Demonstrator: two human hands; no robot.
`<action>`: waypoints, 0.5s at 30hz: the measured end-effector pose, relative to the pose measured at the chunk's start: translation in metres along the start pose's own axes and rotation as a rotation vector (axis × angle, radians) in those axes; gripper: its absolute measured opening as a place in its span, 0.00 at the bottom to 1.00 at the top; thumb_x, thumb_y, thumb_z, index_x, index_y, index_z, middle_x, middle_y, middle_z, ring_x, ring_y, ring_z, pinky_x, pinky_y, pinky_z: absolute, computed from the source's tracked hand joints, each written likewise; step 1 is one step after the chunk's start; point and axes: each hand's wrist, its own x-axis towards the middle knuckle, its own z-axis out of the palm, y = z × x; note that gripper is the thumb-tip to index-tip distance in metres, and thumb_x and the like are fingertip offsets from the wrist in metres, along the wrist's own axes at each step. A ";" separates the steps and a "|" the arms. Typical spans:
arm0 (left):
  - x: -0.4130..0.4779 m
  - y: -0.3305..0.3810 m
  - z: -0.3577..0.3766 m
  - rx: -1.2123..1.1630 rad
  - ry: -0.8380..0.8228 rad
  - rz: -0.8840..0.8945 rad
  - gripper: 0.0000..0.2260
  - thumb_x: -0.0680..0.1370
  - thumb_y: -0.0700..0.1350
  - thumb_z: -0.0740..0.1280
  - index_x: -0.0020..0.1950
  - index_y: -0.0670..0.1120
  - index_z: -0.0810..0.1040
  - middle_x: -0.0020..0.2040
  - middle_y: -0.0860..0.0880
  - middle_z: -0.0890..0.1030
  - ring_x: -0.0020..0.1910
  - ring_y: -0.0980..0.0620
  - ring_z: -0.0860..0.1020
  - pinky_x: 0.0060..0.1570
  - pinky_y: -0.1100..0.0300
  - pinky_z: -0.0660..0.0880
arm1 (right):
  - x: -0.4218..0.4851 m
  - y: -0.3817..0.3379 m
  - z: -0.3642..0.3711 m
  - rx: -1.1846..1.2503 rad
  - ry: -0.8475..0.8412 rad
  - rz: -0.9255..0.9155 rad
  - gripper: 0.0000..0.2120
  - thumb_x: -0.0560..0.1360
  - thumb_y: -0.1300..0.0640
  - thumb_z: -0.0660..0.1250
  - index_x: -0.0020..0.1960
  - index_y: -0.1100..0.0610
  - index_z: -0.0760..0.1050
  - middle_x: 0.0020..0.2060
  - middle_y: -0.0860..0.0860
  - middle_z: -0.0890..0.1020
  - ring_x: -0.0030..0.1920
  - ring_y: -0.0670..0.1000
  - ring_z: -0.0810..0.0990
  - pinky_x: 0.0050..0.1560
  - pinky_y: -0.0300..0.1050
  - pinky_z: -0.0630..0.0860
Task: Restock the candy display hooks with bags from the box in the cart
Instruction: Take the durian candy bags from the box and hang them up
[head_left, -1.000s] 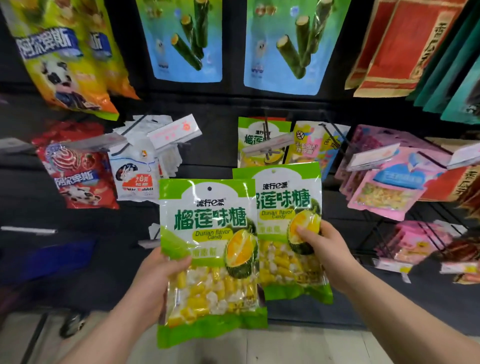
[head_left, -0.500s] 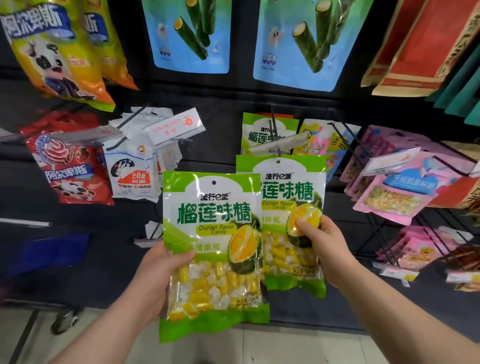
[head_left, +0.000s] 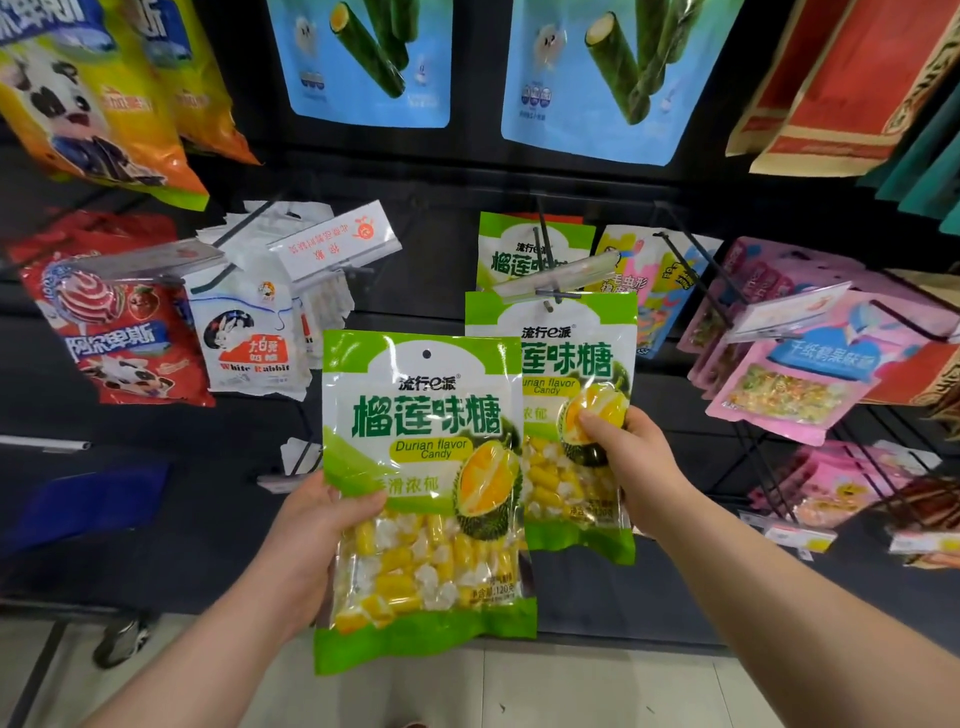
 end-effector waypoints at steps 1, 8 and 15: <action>0.002 0.000 0.001 0.003 -0.002 0.003 0.21 0.66 0.33 0.68 0.58 0.39 0.76 0.47 0.39 0.85 0.39 0.43 0.85 0.35 0.51 0.81 | 0.005 0.000 0.001 -0.004 0.006 0.004 0.12 0.76 0.54 0.68 0.58 0.56 0.74 0.52 0.57 0.82 0.51 0.60 0.82 0.50 0.60 0.81; 0.022 -0.005 0.003 0.015 -0.018 -0.003 0.28 0.62 0.32 0.73 0.62 0.38 0.75 0.54 0.36 0.83 0.48 0.37 0.83 0.48 0.45 0.80 | 0.046 0.001 0.010 -0.031 0.021 -0.021 0.11 0.76 0.54 0.69 0.55 0.56 0.74 0.52 0.56 0.81 0.51 0.59 0.82 0.50 0.60 0.81; 0.049 -0.011 0.007 0.018 -0.092 0.023 0.25 0.61 0.32 0.73 0.58 0.38 0.77 0.52 0.37 0.84 0.49 0.37 0.83 0.47 0.44 0.81 | 0.100 0.005 0.017 -0.012 0.013 -0.051 0.12 0.77 0.54 0.67 0.59 0.56 0.73 0.49 0.54 0.81 0.44 0.53 0.82 0.36 0.47 0.79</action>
